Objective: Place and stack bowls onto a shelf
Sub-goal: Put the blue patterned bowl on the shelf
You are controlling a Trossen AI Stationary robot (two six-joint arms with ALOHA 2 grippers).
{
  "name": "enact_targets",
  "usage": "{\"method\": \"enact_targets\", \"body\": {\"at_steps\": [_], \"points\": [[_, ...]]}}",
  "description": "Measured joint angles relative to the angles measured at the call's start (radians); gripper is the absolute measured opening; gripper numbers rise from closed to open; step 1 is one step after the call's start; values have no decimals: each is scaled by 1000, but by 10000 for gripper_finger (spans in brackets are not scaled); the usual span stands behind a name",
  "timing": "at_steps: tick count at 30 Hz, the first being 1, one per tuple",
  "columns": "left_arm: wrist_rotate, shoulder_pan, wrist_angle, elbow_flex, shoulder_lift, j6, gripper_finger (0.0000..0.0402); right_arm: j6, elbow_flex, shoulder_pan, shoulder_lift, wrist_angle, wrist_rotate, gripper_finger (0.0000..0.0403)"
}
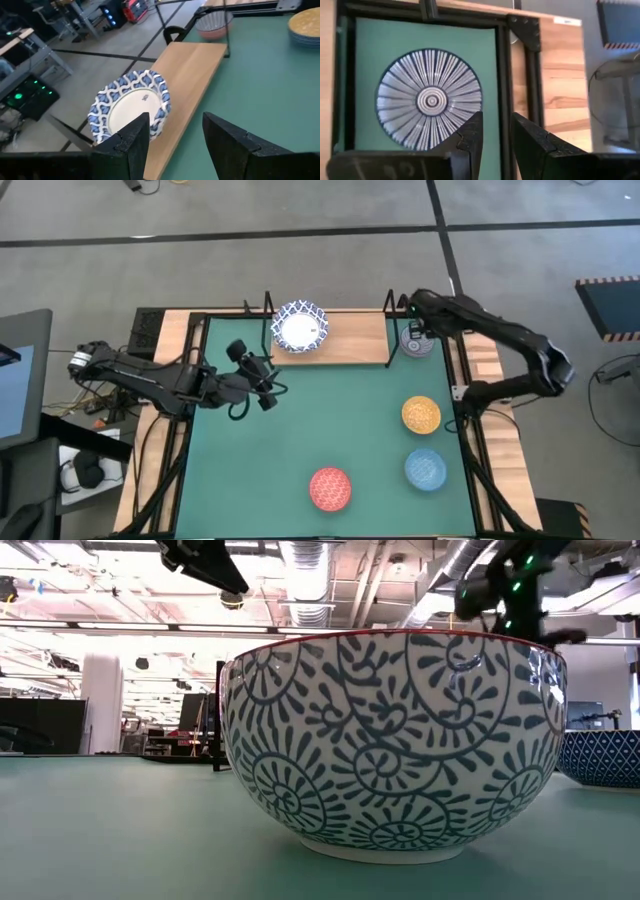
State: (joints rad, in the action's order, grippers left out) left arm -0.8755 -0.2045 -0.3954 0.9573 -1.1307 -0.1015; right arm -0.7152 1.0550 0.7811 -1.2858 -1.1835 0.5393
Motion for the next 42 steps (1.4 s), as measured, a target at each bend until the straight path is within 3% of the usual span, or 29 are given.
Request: {"method": "enact_targets", "body": {"at_steps": [3,8,11,15,18,26,33,42], "points": [[1,12,-55,0,0,-28,169,31,0,57,-83,1,-19,122],[7,34,-105,1,-1,-39,169,-42,5,36,-188,-61,66,123],[33,34,-217,0,-6,-73,169,-44,6,20,-224,-48,38,123],[-31,44,-227,0,-7,-132,169,-39,6,6,-267,-4,3,123],[-20,41,-229,0,-9,-134,169,-51,-5,11,-291,12,-18,123],[-1,34,-316,0,-8,-208,169,-103,-141,85,-267,217,-88,123],[-4,35,-358,0,-8,-250,169,-107,-188,100,-229,280,-151,123],[-27,35,-357,0,-8,-252,169,-104,-219,90,-173,287,-145,123]]}}
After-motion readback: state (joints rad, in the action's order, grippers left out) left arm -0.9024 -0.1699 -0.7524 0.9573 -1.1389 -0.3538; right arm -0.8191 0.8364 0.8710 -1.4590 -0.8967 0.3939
